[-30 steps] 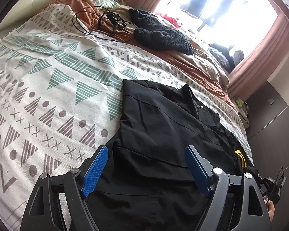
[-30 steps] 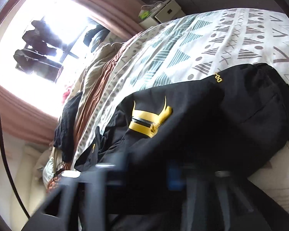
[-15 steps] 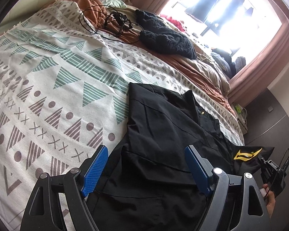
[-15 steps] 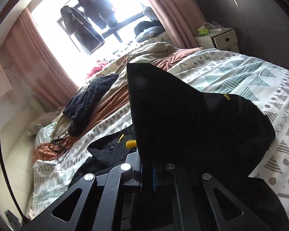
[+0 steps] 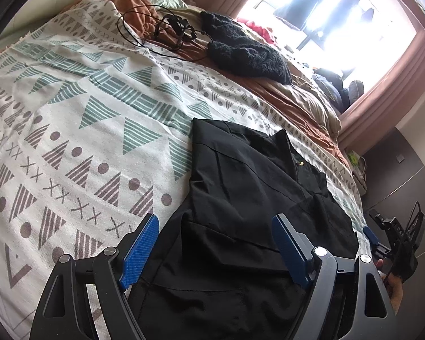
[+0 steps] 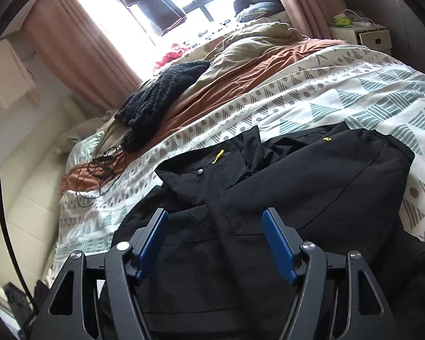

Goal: Fold large clothes

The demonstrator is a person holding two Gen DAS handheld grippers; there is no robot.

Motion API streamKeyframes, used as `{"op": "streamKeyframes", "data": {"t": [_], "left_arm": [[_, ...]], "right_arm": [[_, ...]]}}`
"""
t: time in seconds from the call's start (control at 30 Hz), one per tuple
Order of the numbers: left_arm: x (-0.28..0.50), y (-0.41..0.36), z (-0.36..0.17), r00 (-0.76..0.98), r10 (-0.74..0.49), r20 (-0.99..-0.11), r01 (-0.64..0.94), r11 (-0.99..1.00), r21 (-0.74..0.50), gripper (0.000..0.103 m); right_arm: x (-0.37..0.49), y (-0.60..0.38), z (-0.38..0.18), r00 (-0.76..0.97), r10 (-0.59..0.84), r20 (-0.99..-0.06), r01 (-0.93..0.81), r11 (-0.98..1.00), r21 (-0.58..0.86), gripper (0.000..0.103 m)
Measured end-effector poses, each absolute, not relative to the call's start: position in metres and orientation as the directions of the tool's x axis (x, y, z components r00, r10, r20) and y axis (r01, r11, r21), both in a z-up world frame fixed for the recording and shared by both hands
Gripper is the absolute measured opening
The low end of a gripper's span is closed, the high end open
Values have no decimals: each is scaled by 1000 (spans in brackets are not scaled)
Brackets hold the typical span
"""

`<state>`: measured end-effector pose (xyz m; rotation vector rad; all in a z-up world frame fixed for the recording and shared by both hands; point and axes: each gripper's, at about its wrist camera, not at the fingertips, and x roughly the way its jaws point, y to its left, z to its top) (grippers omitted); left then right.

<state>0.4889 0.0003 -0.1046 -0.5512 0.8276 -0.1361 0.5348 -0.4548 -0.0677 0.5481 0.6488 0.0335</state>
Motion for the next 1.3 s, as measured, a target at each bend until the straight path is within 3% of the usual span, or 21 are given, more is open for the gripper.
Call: {"op": "streamKeyframes", "data": {"t": [0.3, 0.73, 0.77, 0.87, 1.07, 1.3], "left_arm": [[487, -5, -105, 674, -318, -667, -88, 862, -500, 83], [493, -3, -116, 656, -276, -702, -123, 879, -461, 83], [494, -4, -116, 655, -277, -703, -122, 879, -460, 83], [494, -5, -118, 649, -281, -707, -116, 882, -457, 83], [492, 0, -114, 661, -286, -694, -125, 870, -478, 83], [488, 15, -103, 688, -286, -667, -134, 853, -504, 83]], "right_arm": [[505, -552, -103, 791, 71, -608, 386, 714, 585, 69], [527, -591, -146, 783, 72, -617, 438, 641, 630, 68], [528, -593, -147, 786, 64, -615, 439, 642, 628, 66], [519, -600, -146, 822, 31, -569, 430, 621, 655, 6], [501, -567, -80, 917, 5, -400, 269, 731, 627, 5], [499, -472, -8, 949, 87, -302, 78, 865, 496, 5]]}}
